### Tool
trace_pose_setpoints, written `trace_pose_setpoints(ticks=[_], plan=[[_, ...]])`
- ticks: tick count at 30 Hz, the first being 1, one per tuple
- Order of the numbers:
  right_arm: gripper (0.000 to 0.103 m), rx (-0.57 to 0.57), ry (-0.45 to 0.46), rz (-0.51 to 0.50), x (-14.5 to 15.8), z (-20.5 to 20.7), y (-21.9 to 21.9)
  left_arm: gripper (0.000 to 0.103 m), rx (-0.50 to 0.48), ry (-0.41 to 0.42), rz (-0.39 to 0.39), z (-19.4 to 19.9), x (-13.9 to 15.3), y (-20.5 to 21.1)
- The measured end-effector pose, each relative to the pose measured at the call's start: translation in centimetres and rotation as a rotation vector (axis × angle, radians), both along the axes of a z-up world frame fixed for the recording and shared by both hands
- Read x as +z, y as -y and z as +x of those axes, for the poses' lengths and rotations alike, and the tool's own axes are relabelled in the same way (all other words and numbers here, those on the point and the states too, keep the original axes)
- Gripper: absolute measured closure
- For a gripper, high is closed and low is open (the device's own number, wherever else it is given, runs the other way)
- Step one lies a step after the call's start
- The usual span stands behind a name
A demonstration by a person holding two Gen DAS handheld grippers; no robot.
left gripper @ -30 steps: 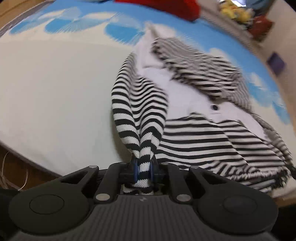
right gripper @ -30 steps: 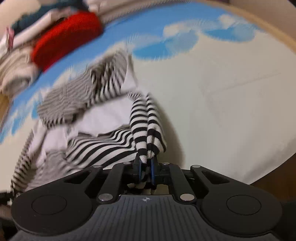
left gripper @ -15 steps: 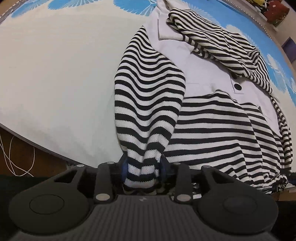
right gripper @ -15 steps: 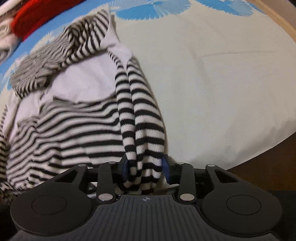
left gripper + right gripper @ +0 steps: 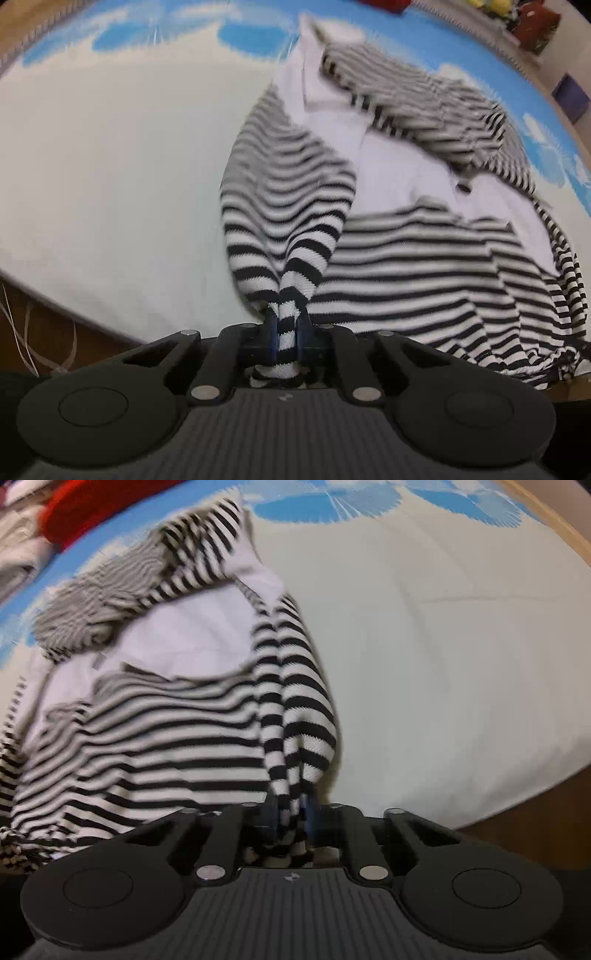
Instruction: Fold small clothes
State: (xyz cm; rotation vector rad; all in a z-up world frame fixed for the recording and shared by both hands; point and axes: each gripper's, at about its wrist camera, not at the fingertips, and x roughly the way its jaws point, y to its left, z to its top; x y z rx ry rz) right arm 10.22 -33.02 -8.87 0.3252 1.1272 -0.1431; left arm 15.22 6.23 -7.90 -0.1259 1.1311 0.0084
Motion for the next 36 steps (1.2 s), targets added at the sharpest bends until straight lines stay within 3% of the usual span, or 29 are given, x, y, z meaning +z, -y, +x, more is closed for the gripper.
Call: trace_pose_setpoints(ticks=[4,8,18,21,24,30,36], plan=[[0.09,0.0,0.002,-0.012,0.0,0.2,0.1,0.089,0.007,-0.032,-0.012,0.3,-0.6,-0.1],[0.078,-0.007,-0.041,-0.015,-0.8,0.5,0.3,0.079,-0.005,-0.095,0.009,0.6,-1.9,0.2],[0.079,0.027,-0.047,-0.034,-0.9,0.4,-0.3,0.079,-0.04,-0.098,0.027,0.4,-2.0,0.5],[0.083,0.031,-0.038,-0.033,-0.7,0.3,-0.3,0.085,-0.045,-0.088,0.029,0.4,-1.9,0.6],[0.088,0.029,-0.019,-0.03,-0.4,0.2,-0.2,0.093,-0.054,-0.069,0.023,0.3,-1.6,0.6],[0.091,-0.019,0.099,-0.002,1.6,-0.3,0.6,0.095,-0.058,0.001,0.024,-0.3,-0.2,0.8],[0.093,0.004,0.282,0.001,5.3,-1.3,0.8,0.095,-0.084,0.182,0.061,-1.9,3.9,1.6]])
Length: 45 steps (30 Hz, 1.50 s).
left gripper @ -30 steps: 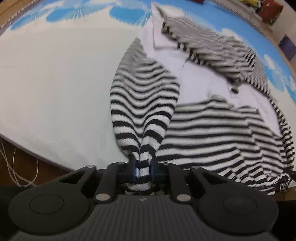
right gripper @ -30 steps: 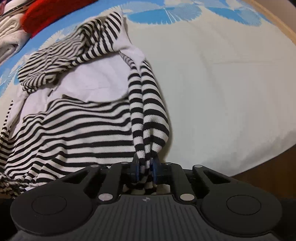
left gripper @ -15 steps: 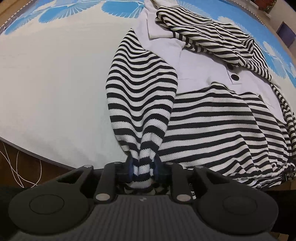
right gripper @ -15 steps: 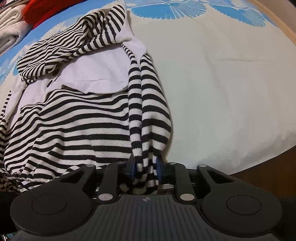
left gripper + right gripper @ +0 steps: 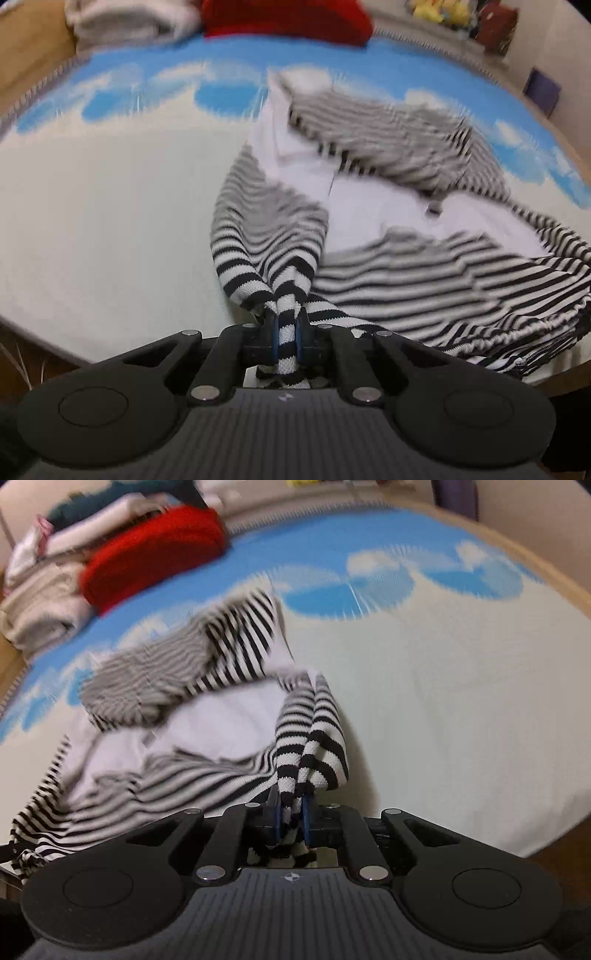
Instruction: Fold small clothes
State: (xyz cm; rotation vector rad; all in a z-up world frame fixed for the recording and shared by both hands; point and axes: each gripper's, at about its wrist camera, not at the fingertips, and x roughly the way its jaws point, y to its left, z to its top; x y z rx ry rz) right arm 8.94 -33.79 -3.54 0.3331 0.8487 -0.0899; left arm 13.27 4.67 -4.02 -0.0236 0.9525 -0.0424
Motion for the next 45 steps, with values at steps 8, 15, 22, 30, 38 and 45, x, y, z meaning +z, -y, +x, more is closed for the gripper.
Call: trace_pose_setpoints(ticks=[8,15,22,30,38,45], plan=[[0.095,0.064,0.211,0.049,8.3,-4.6,2.5,0.095,-0.063,0.148,-0.133,-4.8,8.3,-2.5],[0.095,0.143,0.255,0.078,11.9,-10.6,3.2,0.095,-0.106,0.096,-0.195,-8.2,10.5,-3.7],[0.095,0.122,0.095,0.11,7.7,0.3,5.2,0.095,-0.09,-0.004,-0.153,4.9,6.8,-3.7],[0.075,-0.038,-0.092,0.089,-0.7,12.2,9.2,0.065,0.234,-0.163,-0.393,14.2,0.6,-10.5],[0.055,0.111,0.017,-0.066,0.4,10.5,8.2,0.029,-0.052,-0.121,-0.155,13.6,1.4,-8.5],[0.053,0.307,0.0,-0.203,-1.3,10.4,5.7,0.02,-0.299,-0.147,-0.019,11.8,-0.9,-6.0]])
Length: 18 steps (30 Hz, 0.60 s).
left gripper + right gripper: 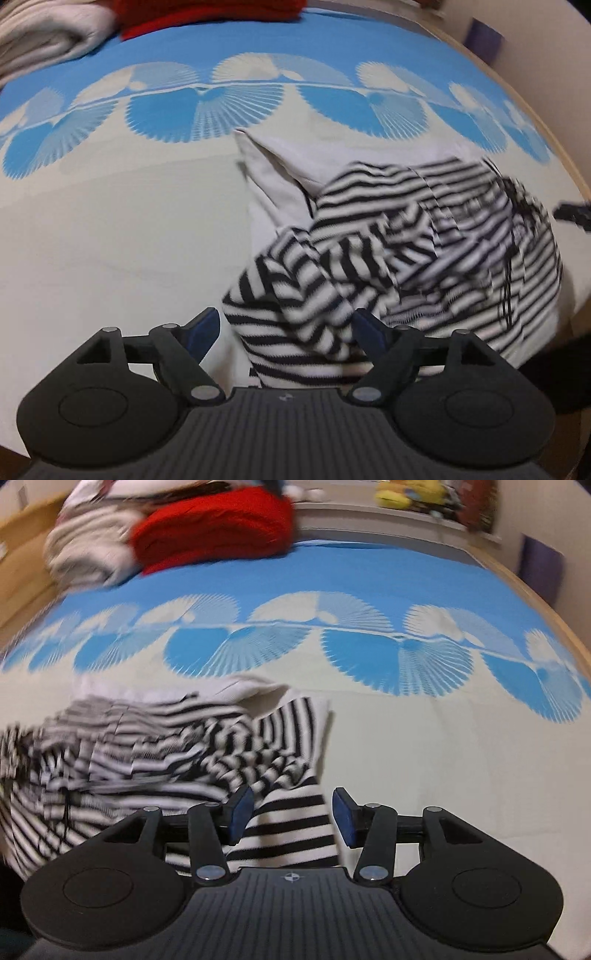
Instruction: Fold small clothes
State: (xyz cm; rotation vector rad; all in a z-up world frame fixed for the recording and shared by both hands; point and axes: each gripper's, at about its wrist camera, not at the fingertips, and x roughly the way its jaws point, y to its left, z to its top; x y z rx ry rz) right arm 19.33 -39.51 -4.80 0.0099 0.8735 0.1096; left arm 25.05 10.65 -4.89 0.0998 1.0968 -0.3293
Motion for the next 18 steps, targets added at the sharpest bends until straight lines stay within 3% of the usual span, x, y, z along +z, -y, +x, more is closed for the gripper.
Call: trace_pose_setpoints(ticks=[3,9,11,15,18], plan=[[0.053,0.083,-0.002,-0.062,-0.5,0.0,-1.6,0.02,-0.045,-0.009,0.025,-1.0,-0.7,-0.3],[0.051,0.213,0.009,-0.326,-2.7,0.0,-4.8,0.02,-0.15,-0.043,0.211,-1.8,-3.6,1.4],[0.05,0.232,0.031,-0.384,-3.1,0.2,-5.4,0.02,-0.16,0.007,0.263,-1.6,-3.7,1.9],[0.05,0.229,0.077,-0.434,-3.6,0.9,-6.1,0.02,-0.074,0.116,0.2,0.0,-2.4,1.8],[0.05,0.201,0.102,-0.397,-3.2,2.2,-6.1,0.02,-0.043,0.174,0.163,1.6,-1.5,2.3]])
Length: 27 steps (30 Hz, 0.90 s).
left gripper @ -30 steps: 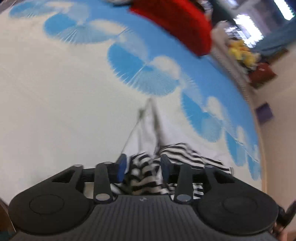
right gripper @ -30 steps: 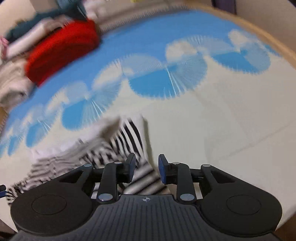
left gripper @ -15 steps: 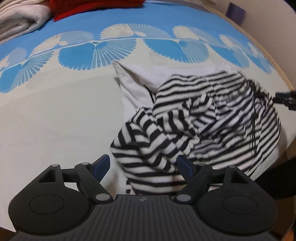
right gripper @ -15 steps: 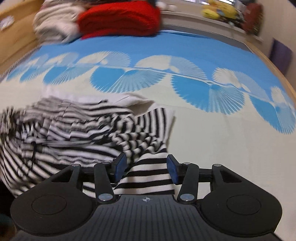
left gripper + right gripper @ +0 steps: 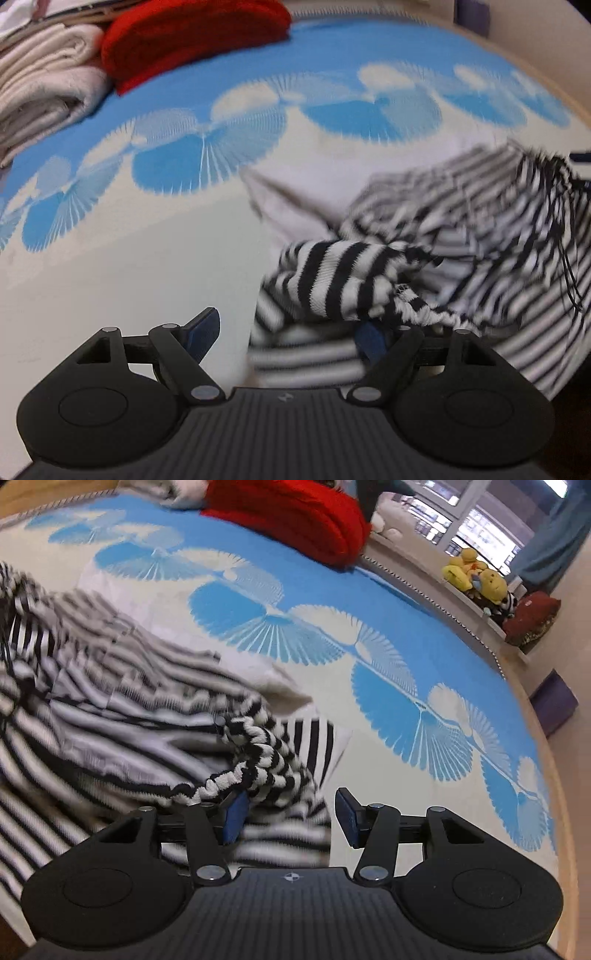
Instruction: Fold small clothes
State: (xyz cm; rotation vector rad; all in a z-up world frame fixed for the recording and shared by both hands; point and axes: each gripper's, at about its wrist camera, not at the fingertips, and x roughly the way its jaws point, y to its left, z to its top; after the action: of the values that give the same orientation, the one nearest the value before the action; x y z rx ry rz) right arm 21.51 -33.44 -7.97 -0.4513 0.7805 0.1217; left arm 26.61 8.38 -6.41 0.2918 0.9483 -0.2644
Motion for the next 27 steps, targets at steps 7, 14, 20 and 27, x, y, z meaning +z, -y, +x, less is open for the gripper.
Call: trace_pose_setpoints(ticks=[7,14,20,27], plan=[[0.048,-0.081,0.009,0.152,0.2,4.2,1.1,0.02,0.032,0.004,-0.028,4.2,-0.2,2.4],[0.092,-0.041,-0.011,0.195,-0.8,7.3,0.8,0.091,-0.048,0.008,-0.044,6.4,-0.8,3.5],[0.094,-0.211,0.223,0.477,3.5,9.3,4.0,0.098,0.251,0.228,-0.284,9.1,2.6,-1.1],[0.094,-0.436,0.11,0.487,0.4,14.8,4.3,0.099,0.331,0.082,-0.198,14.3,-1.3,0.2]])
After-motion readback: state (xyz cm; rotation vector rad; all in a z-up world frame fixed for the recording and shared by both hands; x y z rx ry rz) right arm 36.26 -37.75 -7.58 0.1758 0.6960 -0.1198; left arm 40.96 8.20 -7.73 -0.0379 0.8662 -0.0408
